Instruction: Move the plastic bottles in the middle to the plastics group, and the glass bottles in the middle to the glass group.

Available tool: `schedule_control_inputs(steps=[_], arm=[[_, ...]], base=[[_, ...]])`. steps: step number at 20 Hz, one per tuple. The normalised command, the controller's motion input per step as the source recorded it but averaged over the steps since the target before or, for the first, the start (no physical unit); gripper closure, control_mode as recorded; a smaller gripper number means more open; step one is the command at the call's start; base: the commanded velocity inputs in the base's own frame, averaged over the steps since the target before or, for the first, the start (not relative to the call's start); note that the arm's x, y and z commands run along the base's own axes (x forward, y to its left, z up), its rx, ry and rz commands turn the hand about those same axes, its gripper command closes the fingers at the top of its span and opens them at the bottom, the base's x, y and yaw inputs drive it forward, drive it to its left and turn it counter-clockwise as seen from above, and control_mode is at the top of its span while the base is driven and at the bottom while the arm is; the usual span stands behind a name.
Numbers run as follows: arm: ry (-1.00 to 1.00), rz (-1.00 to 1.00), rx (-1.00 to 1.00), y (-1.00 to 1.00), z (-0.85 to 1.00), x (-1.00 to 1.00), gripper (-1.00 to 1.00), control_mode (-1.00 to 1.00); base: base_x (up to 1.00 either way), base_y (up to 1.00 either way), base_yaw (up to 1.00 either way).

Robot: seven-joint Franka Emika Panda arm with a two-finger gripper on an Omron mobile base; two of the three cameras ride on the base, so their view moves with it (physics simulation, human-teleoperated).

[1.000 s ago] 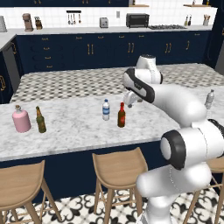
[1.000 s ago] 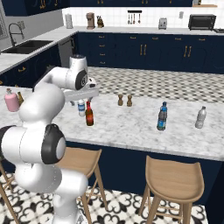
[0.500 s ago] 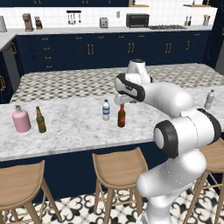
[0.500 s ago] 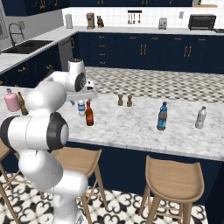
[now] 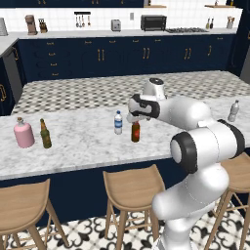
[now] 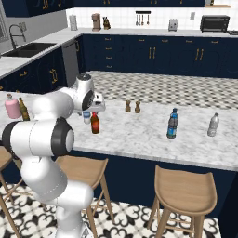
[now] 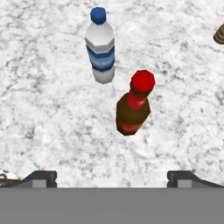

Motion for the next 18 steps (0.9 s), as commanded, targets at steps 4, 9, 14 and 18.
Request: schedule_control_inputs(steps=[4, 9, 14, 18], arm=[[-0.05, 0.0, 0.0, 0.0, -0.12, 0.1, -1.0, -1.0], [-0.02, 0.0, 0.0, -0.01, -0.06, 0.08, -1.0, -1.0], [0.0, 0.0, 0.0, -0.01, -0.01, 0.2, -1.0, -1.0], [0.0, 0.0, 0.0, 0.0, 0.0, 0.31, -1.0, -1.0]], base=[[0.0, 0.0, 0.0], [0.0, 0.0, 0.0], [0.0, 0.0, 0.0], [0.0, 0.0, 0.0]])
